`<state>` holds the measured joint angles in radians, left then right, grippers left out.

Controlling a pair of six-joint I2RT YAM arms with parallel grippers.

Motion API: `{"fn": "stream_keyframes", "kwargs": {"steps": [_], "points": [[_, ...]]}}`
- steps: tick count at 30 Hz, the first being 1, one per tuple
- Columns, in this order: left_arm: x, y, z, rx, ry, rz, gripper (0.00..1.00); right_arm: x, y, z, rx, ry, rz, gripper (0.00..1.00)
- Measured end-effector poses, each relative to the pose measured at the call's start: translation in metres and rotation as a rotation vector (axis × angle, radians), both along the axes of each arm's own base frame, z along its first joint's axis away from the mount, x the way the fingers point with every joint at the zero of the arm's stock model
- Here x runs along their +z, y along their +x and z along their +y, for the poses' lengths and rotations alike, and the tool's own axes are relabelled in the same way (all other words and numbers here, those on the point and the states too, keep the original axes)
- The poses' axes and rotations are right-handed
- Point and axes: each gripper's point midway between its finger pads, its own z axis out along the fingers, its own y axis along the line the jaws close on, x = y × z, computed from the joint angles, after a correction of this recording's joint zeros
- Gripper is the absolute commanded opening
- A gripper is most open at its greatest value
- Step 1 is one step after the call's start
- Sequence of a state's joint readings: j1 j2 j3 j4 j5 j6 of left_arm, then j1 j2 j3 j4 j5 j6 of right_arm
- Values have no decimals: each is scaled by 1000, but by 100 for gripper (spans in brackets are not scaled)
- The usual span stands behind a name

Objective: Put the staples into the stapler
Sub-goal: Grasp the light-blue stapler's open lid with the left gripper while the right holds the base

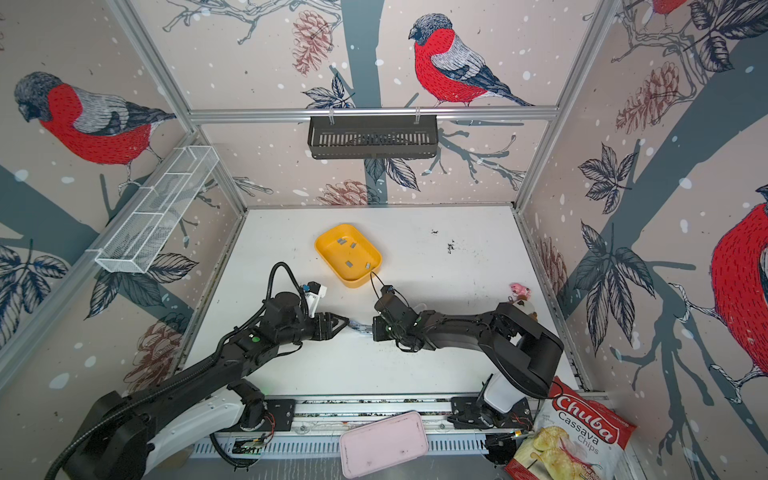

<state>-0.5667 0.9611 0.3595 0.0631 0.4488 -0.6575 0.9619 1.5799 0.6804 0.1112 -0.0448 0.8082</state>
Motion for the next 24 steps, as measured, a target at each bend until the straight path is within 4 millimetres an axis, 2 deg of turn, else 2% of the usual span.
{"fn": "stream_keyframes", "kwargs": {"steps": [8,15,24], "points": [[1,-6,-1,-4,-14,6,57,1,2,3,0,7,-5,5],[-11,-19,-9,-41,6,66,57,1,2,4,0,10,-7,4],[-28,-24,-17,-71,44,142,57,1,0,6,8,9,-9,3]]}}
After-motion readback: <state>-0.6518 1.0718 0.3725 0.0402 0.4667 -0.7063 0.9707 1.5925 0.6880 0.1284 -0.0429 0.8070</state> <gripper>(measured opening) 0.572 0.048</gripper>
